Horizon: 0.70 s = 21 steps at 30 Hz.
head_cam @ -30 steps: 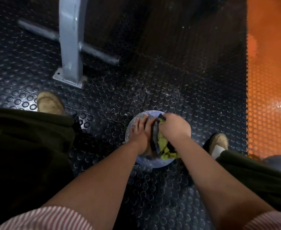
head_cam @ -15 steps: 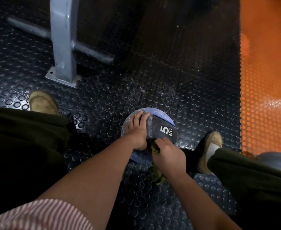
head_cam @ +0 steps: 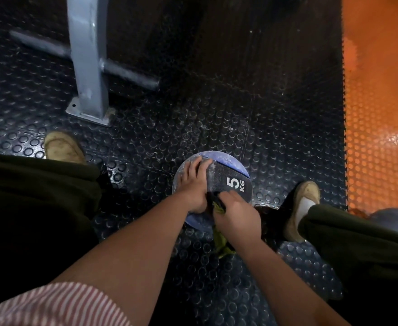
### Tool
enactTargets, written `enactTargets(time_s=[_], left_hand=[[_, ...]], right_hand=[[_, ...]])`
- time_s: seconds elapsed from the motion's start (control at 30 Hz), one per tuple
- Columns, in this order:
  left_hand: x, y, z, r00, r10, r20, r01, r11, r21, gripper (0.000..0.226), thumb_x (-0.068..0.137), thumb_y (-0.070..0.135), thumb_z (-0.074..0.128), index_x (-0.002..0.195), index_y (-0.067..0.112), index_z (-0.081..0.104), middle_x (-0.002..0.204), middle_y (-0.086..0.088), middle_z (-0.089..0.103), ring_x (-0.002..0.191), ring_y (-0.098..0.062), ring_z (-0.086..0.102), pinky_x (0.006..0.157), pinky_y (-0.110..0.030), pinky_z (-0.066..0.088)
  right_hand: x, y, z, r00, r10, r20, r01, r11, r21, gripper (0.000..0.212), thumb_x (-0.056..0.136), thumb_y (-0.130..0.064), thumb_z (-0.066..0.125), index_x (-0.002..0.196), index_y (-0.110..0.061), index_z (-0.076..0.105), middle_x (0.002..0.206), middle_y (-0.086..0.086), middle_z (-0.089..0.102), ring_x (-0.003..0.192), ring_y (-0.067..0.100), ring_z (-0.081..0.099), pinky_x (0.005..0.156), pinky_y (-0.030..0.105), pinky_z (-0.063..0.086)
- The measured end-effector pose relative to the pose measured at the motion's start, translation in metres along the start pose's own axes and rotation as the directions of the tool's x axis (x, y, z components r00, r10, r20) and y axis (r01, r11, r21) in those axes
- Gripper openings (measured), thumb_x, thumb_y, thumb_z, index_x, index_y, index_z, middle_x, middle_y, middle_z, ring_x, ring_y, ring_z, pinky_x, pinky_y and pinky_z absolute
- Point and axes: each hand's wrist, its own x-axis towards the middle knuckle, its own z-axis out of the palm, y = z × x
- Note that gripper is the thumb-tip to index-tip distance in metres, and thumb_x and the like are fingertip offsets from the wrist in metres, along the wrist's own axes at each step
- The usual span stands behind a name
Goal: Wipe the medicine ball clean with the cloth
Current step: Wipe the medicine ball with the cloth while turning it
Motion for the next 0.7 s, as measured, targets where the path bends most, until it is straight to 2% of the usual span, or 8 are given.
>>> enactTargets(time_s=[0.07,0.13,0.2,0.27,0.4,0.5,0.63,0.7], left_hand=[[-0.001,-0.004,0.000,1.000,0.002,0.007,-0.002,1.000,-0.015,0.109,0.076,-0.002,0.064,0.150,0.038,-0.004,0.158,0.007,-0.020,0.147,-0.019,-0.017,0.121,-0.037,0.002],[-0.002,-0.007,0.000,1.000,0.017,0.023,-0.017,1.000,-0.015,0.116,0.074,0.009,0.076,0.150,0.037,-0.007,0.158,0.007,-0.021,0.147,-0.019,-0.018,0.120,-0.037,0.000],[-0.003,-0.005,0.001,0.999,0.027,0.029,-0.027,1.000,-0.008,0.126,0.068,0.022,0.085,0.150,0.036,-0.009,0.158,0.005,-0.021,0.147,-0.021,-0.019,0.121,-0.039,-0.002],[-0.004,-0.001,0.002,0.999,0.021,0.027,-0.021,1.000,0.003,0.128,0.066,0.026,0.087,0.150,0.036,-0.011,0.158,0.005,-0.021,0.146,-0.022,-0.019,0.121,-0.042,-0.002],[-0.007,0.005,0.008,1.000,0.000,-0.002,0.000,0.999,0.051,0.120,0.074,0.013,0.077,0.149,0.035,-0.013,0.157,0.005,-0.025,0.146,-0.025,-0.021,0.120,-0.042,-0.001],[-0.008,0.002,0.015,1.000,0.013,-0.015,-0.012,0.997,0.073,0.116,0.077,0.010,0.073,0.149,0.035,-0.015,0.155,0.003,-0.027,0.145,-0.027,-0.023,0.121,-0.044,-0.002],[-0.011,-0.004,0.017,0.999,0.037,-0.016,-0.036,0.997,0.063,0.110,0.083,0.012,0.068,0.149,0.037,-0.015,0.156,0.003,-0.027,0.145,-0.025,-0.024,0.120,-0.042,-0.006],[-0.011,-0.008,0.015,0.999,0.036,-0.023,-0.036,0.999,0.010,0.112,0.080,0.011,0.072,0.149,0.038,-0.012,0.157,0.004,-0.025,0.146,-0.024,-0.023,0.118,-0.040,-0.006]], right_hand=[[0.001,0.003,-0.003,1.000,0.003,0.026,-0.002,0.999,-0.038,0.019,0.088,-0.024,0.057,0.104,-0.015,0.062,0.101,0.001,0.059,0.087,0.030,0.061,0.057,0.033,0.041],[0.002,0.012,-0.007,0.998,0.052,0.047,-0.051,0.998,-0.020,0.024,0.090,-0.031,0.055,0.111,-0.021,0.060,0.110,-0.004,0.058,0.096,0.024,0.059,0.065,0.032,0.043],[0.002,0.017,-0.010,0.990,0.134,0.038,-0.135,0.990,0.034,0.025,0.091,-0.032,0.053,0.113,-0.022,0.060,0.113,-0.005,0.058,0.098,0.021,0.058,0.068,0.031,0.043],[0.004,0.018,-0.012,0.980,0.196,0.038,-0.197,0.979,0.052,0.023,0.091,-0.032,0.051,0.109,-0.022,0.060,0.110,-0.005,0.060,0.096,0.022,0.058,0.067,0.031,0.043],[0.009,0.016,-0.018,0.962,0.273,0.018,-0.274,0.959,0.078,0.017,0.091,-0.030,0.053,0.097,-0.016,0.061,0.100,-0.001,0.061,0.089,0.026,0.058,0.060,0.029,0.033],[0.022,0.008,-0.023,0.963,0.268,-0.002,-0.267,0.961,0.068,0.016,0.091,-0.029,0.052,0.092,-0.014,0.058,0.086,0.000,0.055,0.084,0.027,0.058,0.059,0.029,0.033],[0.047,-0.003,-0.029,0.964,0.252,0.080,-0.253,0.968,-0.004,0.016,0.092,-0.027,0.048,0.101,-0.018,0.057,0.088,0.002,0.056,0.073,0.025,0.051,0.059,0.029,0.037],[0.050,0.007,-0.032,0.948,0.302,0.097,-0.304,0.953,0.010,0.018,0.092,-0.027,0.048,0.105,-0.022,0.059,0.086,0.001,0.058,0.070,0.022,0.050,0.055,0.026,0.036]])
